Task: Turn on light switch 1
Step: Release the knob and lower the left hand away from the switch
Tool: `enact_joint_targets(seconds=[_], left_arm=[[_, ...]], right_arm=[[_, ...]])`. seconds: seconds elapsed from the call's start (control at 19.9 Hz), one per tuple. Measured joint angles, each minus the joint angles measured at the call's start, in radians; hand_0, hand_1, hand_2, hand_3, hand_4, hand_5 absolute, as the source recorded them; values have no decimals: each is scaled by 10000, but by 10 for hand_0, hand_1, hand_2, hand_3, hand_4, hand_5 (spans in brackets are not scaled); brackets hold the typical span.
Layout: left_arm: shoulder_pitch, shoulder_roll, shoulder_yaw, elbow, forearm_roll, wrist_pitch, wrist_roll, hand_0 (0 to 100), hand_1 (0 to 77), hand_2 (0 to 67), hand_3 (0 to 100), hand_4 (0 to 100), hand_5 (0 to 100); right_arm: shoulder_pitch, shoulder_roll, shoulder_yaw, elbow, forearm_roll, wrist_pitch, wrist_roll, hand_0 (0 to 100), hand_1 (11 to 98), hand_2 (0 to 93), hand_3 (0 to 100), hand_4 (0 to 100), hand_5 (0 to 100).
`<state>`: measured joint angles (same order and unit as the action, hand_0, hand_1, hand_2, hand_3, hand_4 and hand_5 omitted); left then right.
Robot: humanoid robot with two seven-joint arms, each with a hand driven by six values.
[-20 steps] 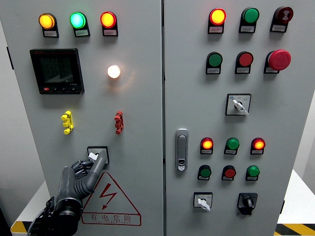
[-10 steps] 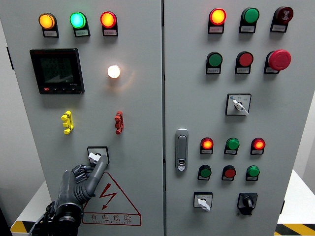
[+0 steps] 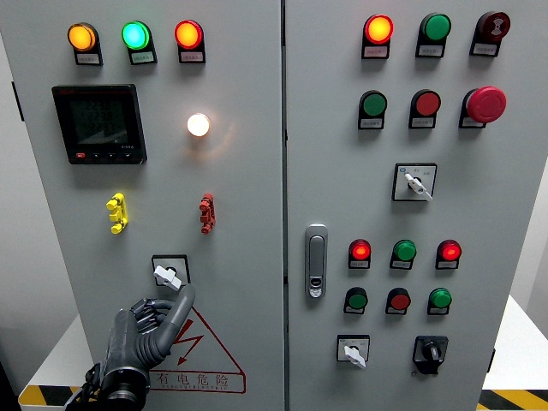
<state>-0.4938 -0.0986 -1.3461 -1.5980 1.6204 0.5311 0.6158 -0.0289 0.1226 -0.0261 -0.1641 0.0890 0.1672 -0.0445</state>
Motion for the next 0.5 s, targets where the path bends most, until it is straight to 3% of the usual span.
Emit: enact_joint_targets(seconds=[0.15, 0.3, 0.5], left_arm=[[126, 9, 128, -111, -173, 361, -462, 0, 530, 493, 880, 1000, 732], [430, 54, 159, -52, -984, 548, -1207, 0, 531, 505, 917, 985, 720], [1047, 488, 414, 15, -2943, 132, -2326, 0, 478, 503, 948, 994, 745]], right_arm=[[0, 0, 0, 0, 0, 0, 1, 0, 224, 0, 109, 230, 146], [7, 0, 0, 0, 0, 0, 11, 0, 224, 0, 110, 230, 146], [0, 0, 0, 0, 0, 0, 11, 0, 224, 0, 111, 230, 146]])
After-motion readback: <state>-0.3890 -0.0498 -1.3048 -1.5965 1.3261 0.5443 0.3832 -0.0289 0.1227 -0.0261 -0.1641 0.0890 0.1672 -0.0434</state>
